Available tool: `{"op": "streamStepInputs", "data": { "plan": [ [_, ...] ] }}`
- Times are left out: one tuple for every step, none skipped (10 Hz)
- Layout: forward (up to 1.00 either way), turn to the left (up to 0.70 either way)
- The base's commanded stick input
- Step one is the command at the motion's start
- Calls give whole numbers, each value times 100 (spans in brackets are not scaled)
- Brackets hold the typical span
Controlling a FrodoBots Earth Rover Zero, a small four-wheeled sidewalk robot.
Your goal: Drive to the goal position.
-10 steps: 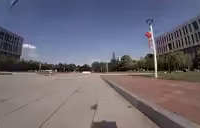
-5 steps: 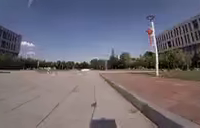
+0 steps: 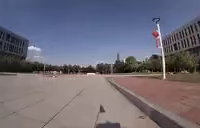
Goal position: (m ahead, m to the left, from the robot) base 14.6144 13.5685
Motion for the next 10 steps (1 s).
{"op": "streamStepInputs", "data": {
  "plan": [
    [70,0],
    [70,0],
    [70,0],
    [70,0],
    [70,0],
    [70,0],
    [70,0],
    [70,0],
    [70,0],
    [70,0]
  ]
}}
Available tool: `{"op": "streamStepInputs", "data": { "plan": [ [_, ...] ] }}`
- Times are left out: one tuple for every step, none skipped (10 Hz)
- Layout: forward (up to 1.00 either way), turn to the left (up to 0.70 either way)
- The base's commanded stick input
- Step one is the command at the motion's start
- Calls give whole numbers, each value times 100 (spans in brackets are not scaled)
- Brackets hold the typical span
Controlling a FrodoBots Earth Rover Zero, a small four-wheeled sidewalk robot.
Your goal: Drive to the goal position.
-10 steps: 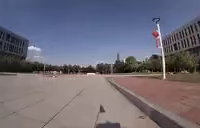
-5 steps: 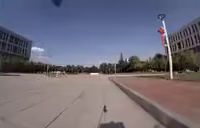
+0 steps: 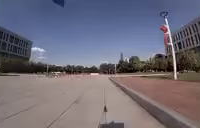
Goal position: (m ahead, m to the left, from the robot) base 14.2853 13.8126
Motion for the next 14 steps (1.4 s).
{"op": "streamStepInputs", "data": {
  "plan": [
    [70,0],
    [70,0],
    [70,0],
    [70,0],
    [70,0],
    [70,0],
    [70,0],
    [70,0],
    [70,0],
    [70,0],
    [70,0],
    [70,0],
    [70,0],
    [70,0]
  ]
}}
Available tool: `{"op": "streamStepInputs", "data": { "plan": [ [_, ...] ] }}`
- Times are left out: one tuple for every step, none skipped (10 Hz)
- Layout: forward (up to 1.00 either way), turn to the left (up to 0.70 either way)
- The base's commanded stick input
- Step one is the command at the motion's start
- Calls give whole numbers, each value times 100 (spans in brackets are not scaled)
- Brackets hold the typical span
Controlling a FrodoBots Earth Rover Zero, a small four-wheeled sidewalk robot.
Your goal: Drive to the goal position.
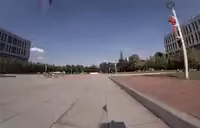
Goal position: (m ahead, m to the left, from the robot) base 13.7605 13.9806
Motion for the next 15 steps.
{"op": "streamStepInputs", "data": {
  "plan": [
    [70,0],
    [70,0],
    [70,0],
    [70,0],
    [70,0],
    [70,0],
    [70,0],
    [70,0],
    [70,0],
    [70,0],
    [70,0],
    [70,0],
    [70,0],
    [70,0],
    [70,0]
  ]
}}
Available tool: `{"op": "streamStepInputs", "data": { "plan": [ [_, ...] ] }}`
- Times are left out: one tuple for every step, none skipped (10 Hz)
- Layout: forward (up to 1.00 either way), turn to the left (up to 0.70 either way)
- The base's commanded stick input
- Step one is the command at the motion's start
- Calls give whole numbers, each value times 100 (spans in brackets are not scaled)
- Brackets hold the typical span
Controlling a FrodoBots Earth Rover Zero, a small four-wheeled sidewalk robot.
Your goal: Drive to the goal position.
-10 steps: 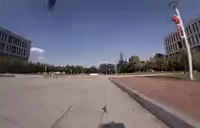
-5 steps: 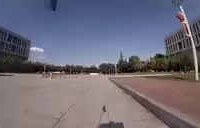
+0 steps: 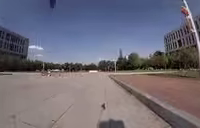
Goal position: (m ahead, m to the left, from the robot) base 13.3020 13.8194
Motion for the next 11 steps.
{"op": "streamStepInputs", "data": {
  "plan": [
    [70,0],
    [70,0],
    [70,0],
    [70,0],
    [70,0],
    [70,0],
    [70,0],
    [70,0],
    [70,0],
    [70,0],
    [70,0]
  ]
}}
